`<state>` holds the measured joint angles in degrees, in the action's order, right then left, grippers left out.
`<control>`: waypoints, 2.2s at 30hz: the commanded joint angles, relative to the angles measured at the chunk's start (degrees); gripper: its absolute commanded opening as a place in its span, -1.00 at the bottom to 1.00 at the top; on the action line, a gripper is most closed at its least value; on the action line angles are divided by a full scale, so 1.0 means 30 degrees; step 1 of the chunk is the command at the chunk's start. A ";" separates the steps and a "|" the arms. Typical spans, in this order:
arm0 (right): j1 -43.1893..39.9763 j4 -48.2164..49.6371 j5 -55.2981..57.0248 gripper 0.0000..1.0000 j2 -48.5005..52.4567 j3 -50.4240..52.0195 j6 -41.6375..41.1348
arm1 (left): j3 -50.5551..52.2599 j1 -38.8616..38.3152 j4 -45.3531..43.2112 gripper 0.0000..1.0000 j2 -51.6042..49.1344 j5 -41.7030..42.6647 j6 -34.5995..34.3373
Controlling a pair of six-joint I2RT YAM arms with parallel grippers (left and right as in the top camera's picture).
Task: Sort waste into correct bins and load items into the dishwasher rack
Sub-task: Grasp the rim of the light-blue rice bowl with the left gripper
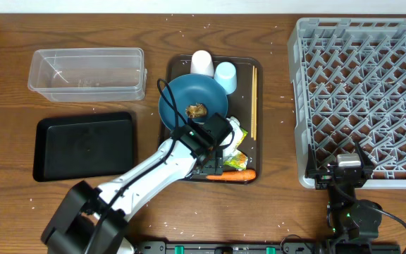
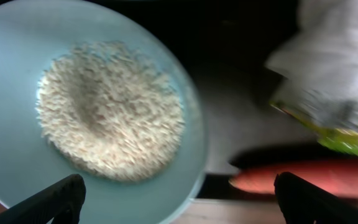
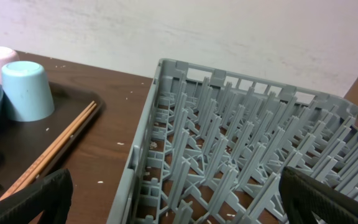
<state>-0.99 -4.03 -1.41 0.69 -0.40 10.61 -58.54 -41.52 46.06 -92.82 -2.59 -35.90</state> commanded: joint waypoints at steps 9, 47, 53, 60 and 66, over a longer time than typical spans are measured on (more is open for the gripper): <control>-0.0160 -0.0087 0.0175 0.98 -0.0124 0.0015 -0.0087 | -0.0291 0.0401 -0.1137 0.95 -0.0437 -0.0503 -0.0641; -0.0160 -0.0087 0.0175 0.98 -0.0124 0.0015 -0.0087 | 0.2892 0.0408 -0.4721 0.39 -0.0510 -0.1020 -0.0430; -0.0160 -0.0087 0.0175 0.98 -0.0124 0.0015 -0.0087 | 0.2900 0.0401 -0.4830 0.22 -0.0510 -0.1020 -0.0437; -0.0160 -0.0087 0.0175 0.98 -0.0124 0.0015 -0.0087 | 0.2914 0.0401 -0.4845 -0.10 -0.0510 -0.1020 -0.0437; -0.0160 -0.0095 0.0175 0.99 -0.0124 0.0015 -0.0087 | 0.2994 0.0401 -0.5173 -0.23 -0.0510 -0.1013 -0.0430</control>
<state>-0.99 -4.03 -1.41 0.69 -0.40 10.59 -50.22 -40.34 30.85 -93.60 -4.71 -37.47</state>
